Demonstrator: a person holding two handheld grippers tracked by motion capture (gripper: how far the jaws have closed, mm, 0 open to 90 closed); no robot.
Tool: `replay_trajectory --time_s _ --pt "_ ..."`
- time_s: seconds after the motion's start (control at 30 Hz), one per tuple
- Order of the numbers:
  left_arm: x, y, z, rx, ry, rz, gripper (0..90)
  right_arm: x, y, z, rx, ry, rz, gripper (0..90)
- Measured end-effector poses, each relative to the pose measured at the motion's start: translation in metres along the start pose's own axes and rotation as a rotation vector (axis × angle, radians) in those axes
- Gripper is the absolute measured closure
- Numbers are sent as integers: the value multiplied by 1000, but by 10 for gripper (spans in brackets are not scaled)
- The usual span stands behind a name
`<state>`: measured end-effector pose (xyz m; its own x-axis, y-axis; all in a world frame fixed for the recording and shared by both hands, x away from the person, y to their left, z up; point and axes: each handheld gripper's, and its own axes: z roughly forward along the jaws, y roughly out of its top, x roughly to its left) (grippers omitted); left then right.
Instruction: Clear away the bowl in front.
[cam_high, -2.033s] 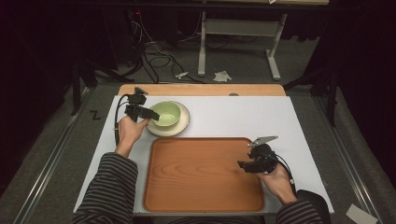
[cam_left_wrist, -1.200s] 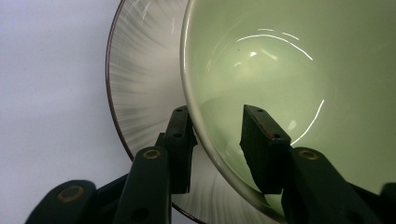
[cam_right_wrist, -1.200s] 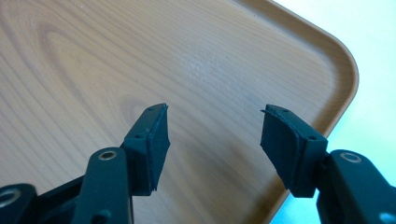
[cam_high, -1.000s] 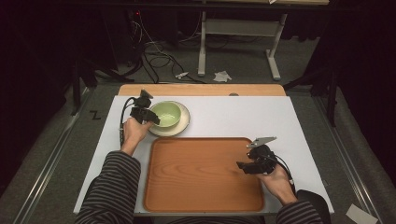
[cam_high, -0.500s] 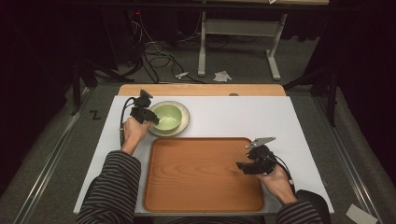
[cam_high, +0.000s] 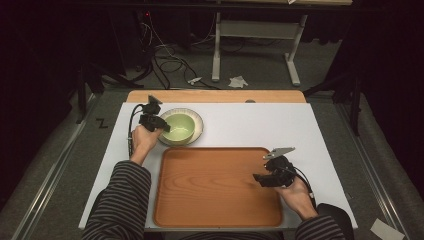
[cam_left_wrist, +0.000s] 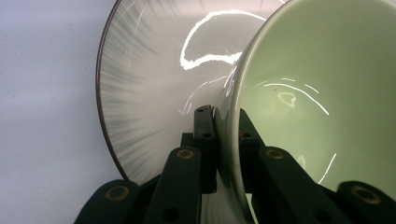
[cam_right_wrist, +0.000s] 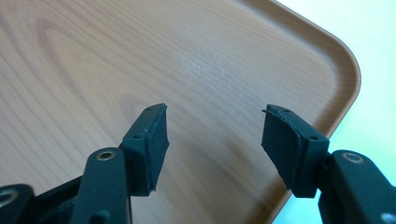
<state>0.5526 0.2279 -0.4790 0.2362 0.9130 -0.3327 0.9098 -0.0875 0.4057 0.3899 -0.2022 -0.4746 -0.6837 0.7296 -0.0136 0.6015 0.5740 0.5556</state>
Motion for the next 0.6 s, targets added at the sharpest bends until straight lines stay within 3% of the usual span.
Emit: replay_trajectory --time_s 0.13,0.33,0.6 --pt "0 0 -2 -22 -13 -5 839 0 0 0 4 1 -4 420" --pt "-1 1 -3 -15 -16 9 839 -1 0 -1 0 4 1 420" --pt "-7 1 -15 -74 -28 27 838 0 -1 -1 -5 3 -3 419"
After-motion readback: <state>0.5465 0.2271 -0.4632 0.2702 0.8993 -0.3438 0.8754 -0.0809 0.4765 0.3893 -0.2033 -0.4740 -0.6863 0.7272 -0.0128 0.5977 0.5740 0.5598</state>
